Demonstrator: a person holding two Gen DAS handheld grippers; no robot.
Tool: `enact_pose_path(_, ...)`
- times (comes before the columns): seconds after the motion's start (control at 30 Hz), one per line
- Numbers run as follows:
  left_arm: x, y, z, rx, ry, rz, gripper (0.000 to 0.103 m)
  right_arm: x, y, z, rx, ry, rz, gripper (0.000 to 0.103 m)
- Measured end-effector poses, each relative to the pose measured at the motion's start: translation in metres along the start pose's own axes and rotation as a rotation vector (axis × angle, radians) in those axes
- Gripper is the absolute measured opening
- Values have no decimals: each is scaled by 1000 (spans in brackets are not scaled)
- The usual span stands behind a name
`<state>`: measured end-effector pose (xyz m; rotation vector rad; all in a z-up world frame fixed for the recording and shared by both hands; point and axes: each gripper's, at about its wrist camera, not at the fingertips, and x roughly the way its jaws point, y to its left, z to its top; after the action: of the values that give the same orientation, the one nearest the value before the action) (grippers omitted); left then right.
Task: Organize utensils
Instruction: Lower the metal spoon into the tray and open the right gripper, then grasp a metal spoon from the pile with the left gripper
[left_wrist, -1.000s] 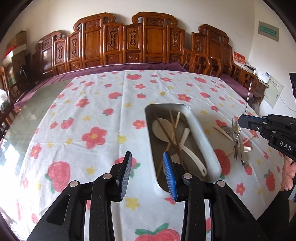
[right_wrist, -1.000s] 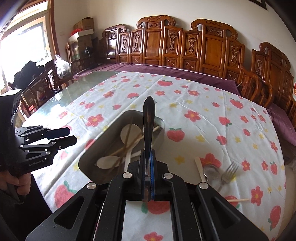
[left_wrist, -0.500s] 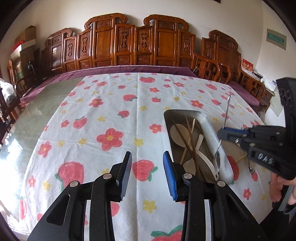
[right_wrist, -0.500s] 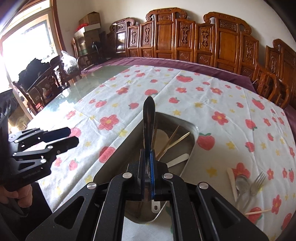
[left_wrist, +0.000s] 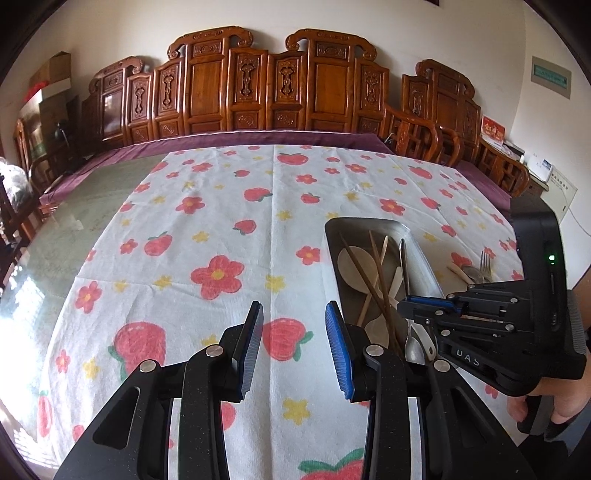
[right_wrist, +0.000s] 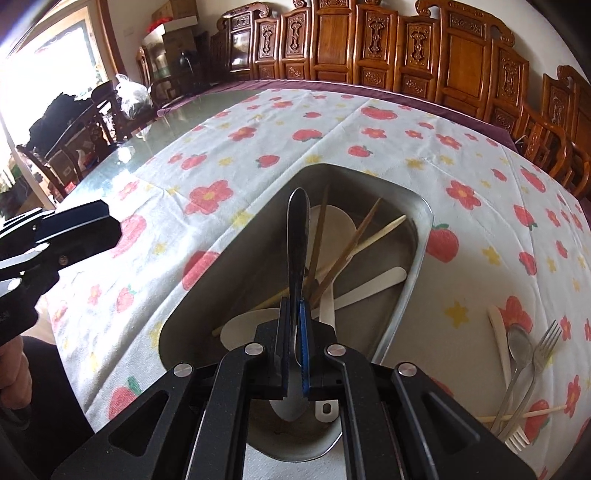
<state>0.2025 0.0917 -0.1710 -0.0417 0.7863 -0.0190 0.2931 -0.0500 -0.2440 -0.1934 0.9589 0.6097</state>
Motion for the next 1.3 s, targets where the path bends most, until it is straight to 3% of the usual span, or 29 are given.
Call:
enact_pose_path(0.17,-1,-3,1,-1,-6,-7,33,-7,-7,0,9,-17,11,8)
enact_pose_path(0.4,-4,-19,-1,14,-16,-42,33,-53,-24,-16,9,-81,-21,8)
enact_pose_path(0.67,-4,-54,-7,66,-18,-93,33,-116,-77,-65,70,-119,-126,8)
enact_pose_path(0.8,-5,-75,-12,102,-21,-118,33,-131,-113,-92,137,-112,-180,16)
enact_pose_path(0.93,-9,-92,-15,122,-32,-140,33,-143,-141,-116,193,-113,-209,17)
enact_pose_path(1.3,-16,-140,-21,187,-29,-140,33,-154,-169,-151,269,-115,-177,27)
